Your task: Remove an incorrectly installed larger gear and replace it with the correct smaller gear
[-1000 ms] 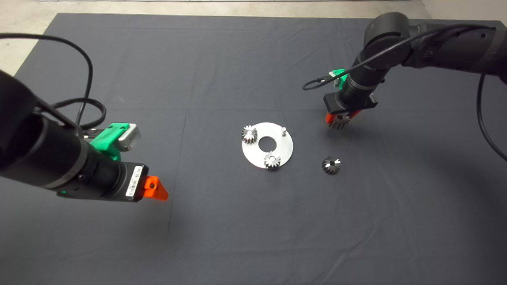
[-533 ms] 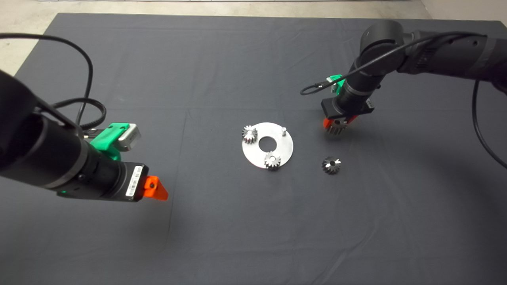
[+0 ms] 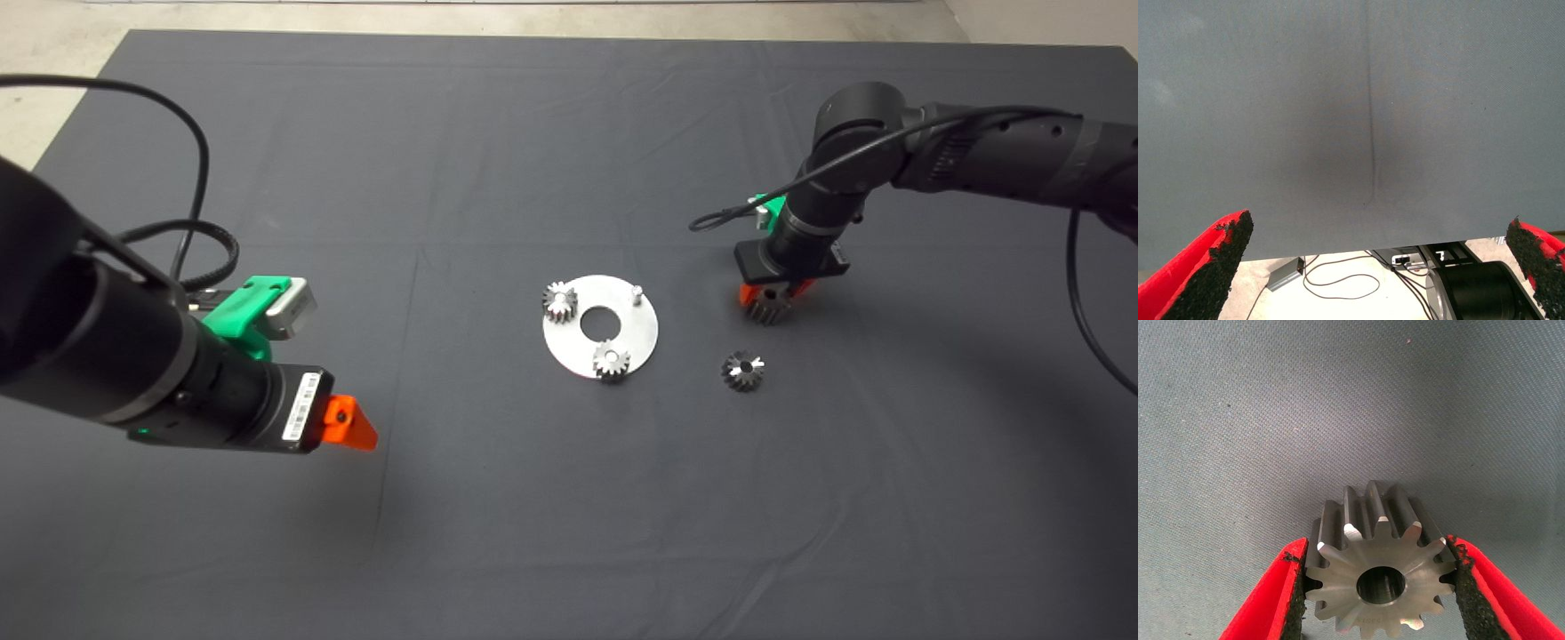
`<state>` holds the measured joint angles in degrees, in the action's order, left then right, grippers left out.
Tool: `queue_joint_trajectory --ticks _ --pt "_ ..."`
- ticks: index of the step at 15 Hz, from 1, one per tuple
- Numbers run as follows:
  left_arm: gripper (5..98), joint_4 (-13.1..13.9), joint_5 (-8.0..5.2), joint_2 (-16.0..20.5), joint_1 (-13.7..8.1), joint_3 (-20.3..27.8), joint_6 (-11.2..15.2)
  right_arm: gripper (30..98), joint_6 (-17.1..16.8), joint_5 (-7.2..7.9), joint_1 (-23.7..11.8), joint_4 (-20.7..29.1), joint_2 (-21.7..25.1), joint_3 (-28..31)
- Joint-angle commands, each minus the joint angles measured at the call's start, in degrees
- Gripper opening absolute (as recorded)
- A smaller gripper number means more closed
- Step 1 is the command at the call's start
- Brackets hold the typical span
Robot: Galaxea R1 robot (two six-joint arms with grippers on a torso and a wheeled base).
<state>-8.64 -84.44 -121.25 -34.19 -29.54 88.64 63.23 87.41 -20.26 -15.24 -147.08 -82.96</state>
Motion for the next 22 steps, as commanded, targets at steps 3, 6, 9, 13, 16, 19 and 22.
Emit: queue_joint_trajectory --ticks 3,6,9,13,16,19,22 --pt "97.5 -0.5 -0.37 0.0 -0.7 -0.1 -0.5 49.5 -0.1 7.52 -1.4 -1.3 0.3 0.1" --pt "97.6 -0.5 -0.37 0.0 -0.7 -0.6 -1.2 52.1 -0.2 7.52 -1.5 -1.2 -0.4 0.3" --pt "97.5 -0.4 -0.37 0.0 -0.7 -0.5 -1.3 53.1 -0.2 7.52 -1.5 0.2 -0.6 0.6" --pt "97.6 -0.4 -0.28 0.1 -0.7 -0.4 -1.2 58.2 0.5 7.43 -5.4 8.3 -0.5 4.4" --pt "97.6 -0.4 -0.28 0.1 -0.7 -0.2 -1.2 58.2 1.1 7.52 -7.8 11.6 -0.7 7.1" --pt "97.6 -0.4 -0.28 0.1 -0.7 -0.2 -1.1 61.5 3.7 7.60 -8.5 12.1 -0.6 8.9" --pt "97.6 -0.4 -0.19 0.1 -0.7 0.1 -1.0 68.2 4.7 7.43 -8.4 13.7 -0.7 12.2"
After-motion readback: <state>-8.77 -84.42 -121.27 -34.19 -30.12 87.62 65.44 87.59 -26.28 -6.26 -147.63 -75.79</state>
